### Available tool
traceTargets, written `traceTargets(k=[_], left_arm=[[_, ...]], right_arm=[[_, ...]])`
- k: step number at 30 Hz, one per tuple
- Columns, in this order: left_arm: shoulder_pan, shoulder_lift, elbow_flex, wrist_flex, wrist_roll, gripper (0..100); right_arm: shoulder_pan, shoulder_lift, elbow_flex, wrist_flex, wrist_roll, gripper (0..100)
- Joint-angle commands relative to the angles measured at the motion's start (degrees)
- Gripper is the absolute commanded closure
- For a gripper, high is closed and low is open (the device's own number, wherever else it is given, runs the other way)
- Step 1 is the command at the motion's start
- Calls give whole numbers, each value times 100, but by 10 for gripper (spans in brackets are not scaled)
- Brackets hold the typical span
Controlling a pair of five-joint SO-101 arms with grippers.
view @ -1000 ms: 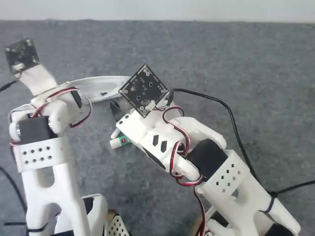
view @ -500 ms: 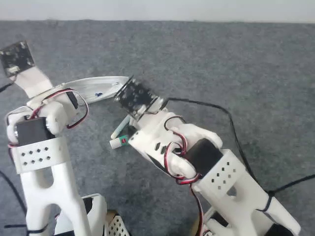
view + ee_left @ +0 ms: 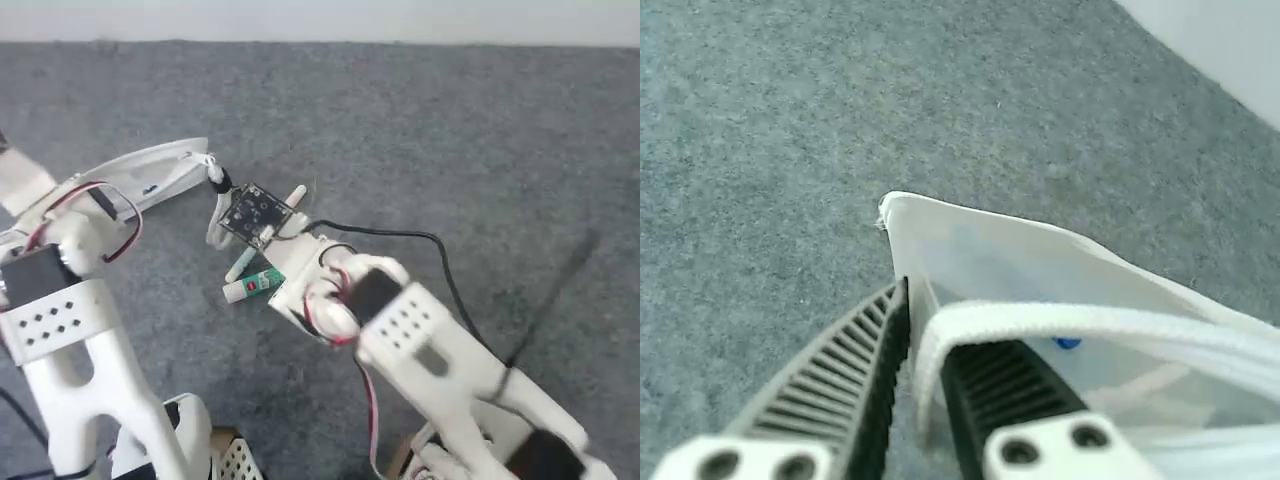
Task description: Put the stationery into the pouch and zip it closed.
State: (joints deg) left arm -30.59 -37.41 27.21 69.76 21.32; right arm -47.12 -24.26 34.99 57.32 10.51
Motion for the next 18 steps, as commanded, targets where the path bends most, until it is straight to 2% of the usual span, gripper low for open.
traceTargets(k=[1,5,18], left_arm=[[-35,-44,-84,-185,88,989],[-35,-44,-75,-185,88,989],[-35,-44,-66,-149,70,989]], right_arm=[[189,681,-571,-75,220,876],[189,1411,-712,-119,624,876],[277,3160,-1705,-92,651,875]])
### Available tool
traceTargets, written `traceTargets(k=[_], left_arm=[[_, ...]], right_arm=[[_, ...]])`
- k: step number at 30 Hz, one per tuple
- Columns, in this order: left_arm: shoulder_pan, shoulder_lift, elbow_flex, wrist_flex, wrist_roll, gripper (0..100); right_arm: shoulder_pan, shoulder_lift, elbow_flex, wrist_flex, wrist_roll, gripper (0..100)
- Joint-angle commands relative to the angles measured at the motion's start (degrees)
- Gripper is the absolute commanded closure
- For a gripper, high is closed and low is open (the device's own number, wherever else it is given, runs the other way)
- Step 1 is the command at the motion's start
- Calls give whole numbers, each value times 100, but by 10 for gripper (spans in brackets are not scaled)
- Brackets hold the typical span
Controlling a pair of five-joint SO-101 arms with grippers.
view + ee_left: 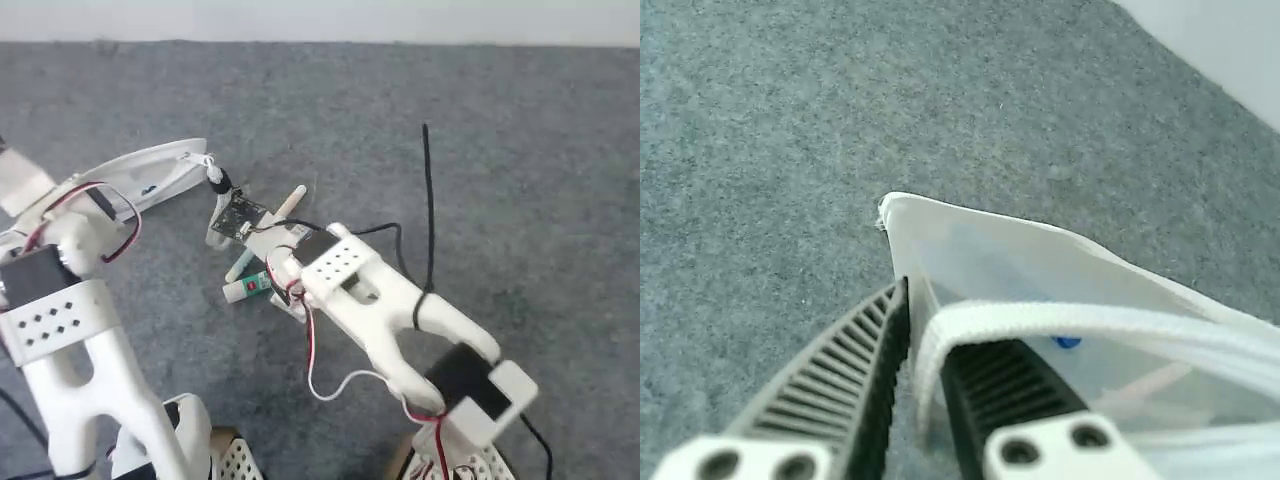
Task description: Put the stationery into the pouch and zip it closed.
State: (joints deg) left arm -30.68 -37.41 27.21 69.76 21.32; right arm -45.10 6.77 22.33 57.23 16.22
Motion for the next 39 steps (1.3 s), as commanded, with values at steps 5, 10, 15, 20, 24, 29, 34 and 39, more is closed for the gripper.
traceTargets(k=[5,10,15,20,24,29,34,39], left_arm=[[-26,-44,13,-185,70,989],[-26,-44,13,-185,62,989],[-26,-44,13,-185,62,989],[-26,-44,22,-176,62,989],[-26,-44,22,-176,62,989],[-26,-44,22,-176,62,989],[-18,-44,22,-185,62,989],[0,-44,22,-185,62,989]], right_arm=[[84,470,-642,-57,88,875],[145,690,-668,-84,97,876],[163,804,-668,-57,501,876],[198,963,-668,-57,580,947],[189,980,-633,-40,826,984],[180,919,-703,409,888,993],[171,743,-932,1086,862,993],[163,418,-967,1771,853,987]])
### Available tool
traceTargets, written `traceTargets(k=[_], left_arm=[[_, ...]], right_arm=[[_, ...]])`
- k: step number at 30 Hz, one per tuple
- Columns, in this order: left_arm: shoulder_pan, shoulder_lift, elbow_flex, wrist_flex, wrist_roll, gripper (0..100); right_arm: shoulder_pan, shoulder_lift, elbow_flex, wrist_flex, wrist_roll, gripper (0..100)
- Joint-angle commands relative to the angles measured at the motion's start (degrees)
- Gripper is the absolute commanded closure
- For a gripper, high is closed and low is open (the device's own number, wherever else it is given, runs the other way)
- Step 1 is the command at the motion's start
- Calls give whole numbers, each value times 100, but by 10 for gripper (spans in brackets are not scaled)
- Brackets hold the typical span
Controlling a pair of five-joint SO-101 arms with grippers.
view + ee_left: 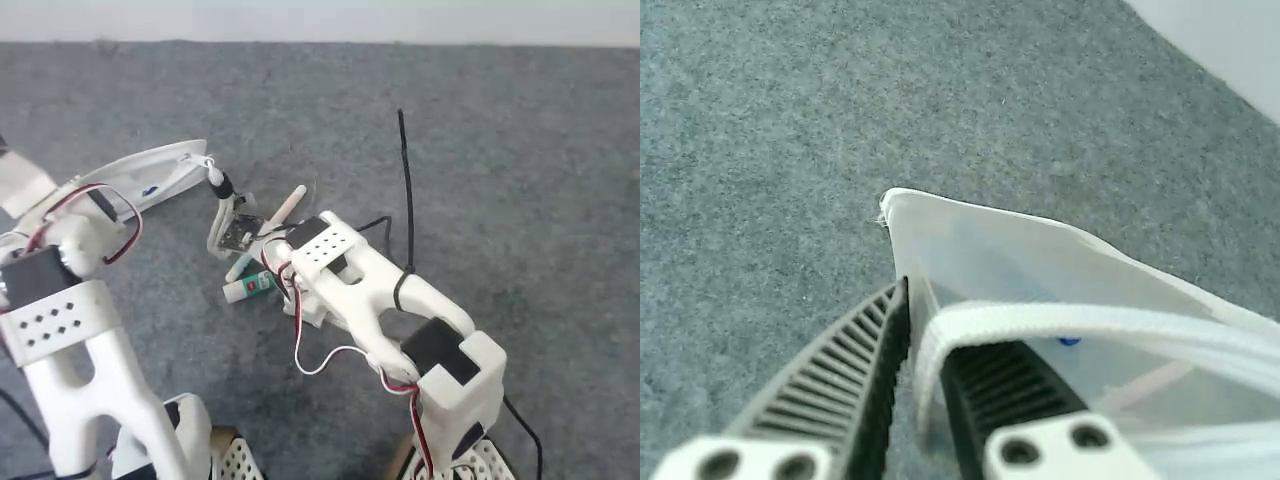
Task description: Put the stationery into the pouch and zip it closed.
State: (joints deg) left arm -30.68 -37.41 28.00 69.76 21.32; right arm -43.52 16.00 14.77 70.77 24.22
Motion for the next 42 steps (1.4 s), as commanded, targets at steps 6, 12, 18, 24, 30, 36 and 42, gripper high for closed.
traceTargets(k=[6,12,18,24,30,36,42], left_arm=[[0,-44,-66,-185,62,989],[-26,-44,-66,-193,62,989],[-26,-44,-66,-193,62,989],[-26,-44,-66,-193,62,989],[-26,-44,-66,-193,62,989],[-26,-44,-66,-193,62,989],[-26,-44,-57,-185,53,989]], right_arm=[[4,-699,-211,998,53,924],[4,-681,-211,989,53,903],[4,-681,-202,980,53,903],[-303,-444,176,365,53,906],[-286,180,-18,180,62,908],[-277,514,-26,189,-141,907],[-268,646,-44,154,-1626,907]])
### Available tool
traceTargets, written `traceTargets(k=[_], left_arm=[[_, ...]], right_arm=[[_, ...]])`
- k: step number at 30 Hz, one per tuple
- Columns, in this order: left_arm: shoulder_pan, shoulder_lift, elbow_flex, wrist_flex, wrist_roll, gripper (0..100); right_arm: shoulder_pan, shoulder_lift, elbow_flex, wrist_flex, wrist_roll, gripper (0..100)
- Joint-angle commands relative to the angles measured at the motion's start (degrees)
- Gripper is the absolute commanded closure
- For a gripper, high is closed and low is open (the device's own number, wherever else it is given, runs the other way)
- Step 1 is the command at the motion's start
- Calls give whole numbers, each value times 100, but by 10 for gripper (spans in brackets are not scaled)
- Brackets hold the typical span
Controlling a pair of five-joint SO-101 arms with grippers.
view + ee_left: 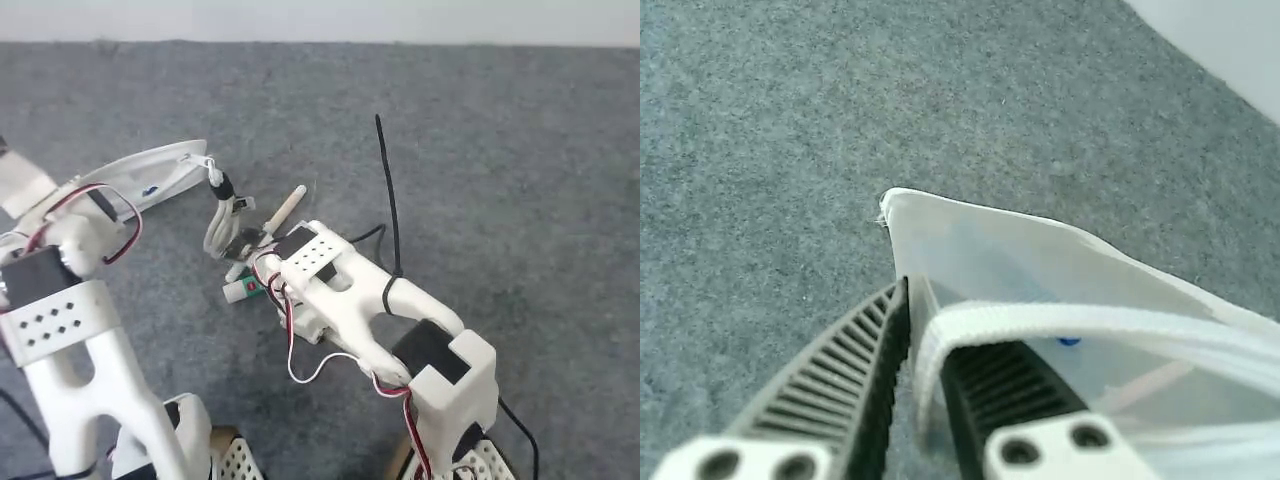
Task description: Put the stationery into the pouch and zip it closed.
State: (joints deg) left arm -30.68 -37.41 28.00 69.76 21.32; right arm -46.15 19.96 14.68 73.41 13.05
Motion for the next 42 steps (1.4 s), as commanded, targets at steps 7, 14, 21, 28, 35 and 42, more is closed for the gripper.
traceTargets(k=[7,14,21,28,35,42], left_arm=[[-26,-44,-57,-176,53,989],[-26,-44,-66,-185,62,989],[-26,-44,-66,-185,62,989],[-26,-44,-57,-185,62,989],[-18,-44,-66,-185,79,989],[-9,-44,-66,-185,79,989]], right_arm=[[-4,198,-44,-127,-510,994],[13,-488,-26,-66,-501,993],[-4,-1745,-44,136,-519,993],[-4,-3099,-26,338,-536,993],[-4,-4075,-9,418,-545,993],[-13,-4963,-53,286,-1125,993]])
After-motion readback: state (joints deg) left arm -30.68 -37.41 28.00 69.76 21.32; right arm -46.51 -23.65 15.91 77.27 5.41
